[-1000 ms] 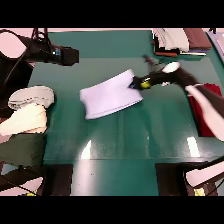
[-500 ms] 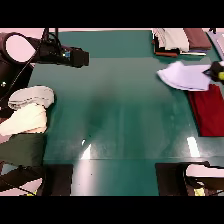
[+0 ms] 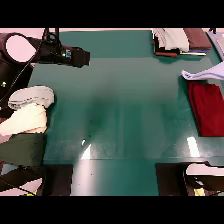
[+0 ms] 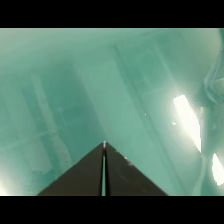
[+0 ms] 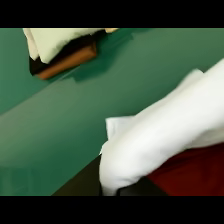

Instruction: Fold the shirts.

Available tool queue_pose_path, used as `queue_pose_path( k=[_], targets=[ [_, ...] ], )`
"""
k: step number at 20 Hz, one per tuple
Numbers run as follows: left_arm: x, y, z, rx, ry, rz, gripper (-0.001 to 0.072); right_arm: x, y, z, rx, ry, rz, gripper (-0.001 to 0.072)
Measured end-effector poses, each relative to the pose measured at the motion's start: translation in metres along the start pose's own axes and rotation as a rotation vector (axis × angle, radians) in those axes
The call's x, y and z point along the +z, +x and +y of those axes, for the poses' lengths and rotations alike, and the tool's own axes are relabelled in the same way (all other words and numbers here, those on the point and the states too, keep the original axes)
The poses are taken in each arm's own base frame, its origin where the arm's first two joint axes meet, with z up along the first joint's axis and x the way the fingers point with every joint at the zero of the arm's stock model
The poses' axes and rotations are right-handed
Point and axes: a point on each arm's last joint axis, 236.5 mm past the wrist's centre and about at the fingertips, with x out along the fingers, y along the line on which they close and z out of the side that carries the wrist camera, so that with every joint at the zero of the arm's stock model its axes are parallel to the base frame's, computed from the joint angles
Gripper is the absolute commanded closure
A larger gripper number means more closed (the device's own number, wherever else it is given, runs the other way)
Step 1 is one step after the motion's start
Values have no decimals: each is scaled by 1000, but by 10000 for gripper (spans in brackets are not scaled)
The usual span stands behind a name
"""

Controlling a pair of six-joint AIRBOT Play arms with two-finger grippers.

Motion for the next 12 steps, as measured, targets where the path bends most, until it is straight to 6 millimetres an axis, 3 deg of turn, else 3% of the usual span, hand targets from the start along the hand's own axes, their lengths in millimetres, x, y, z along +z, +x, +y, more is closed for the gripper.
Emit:
queue_pose_path(
  k=[5,12],
  targets=[
    [-3,0,0,1,0,13,684,11,-23,8,-31,-58,-2,694],
    [-8,0,0,2,2,34,684,9,-68,-13,-174,-119,7,694]
  ],
)
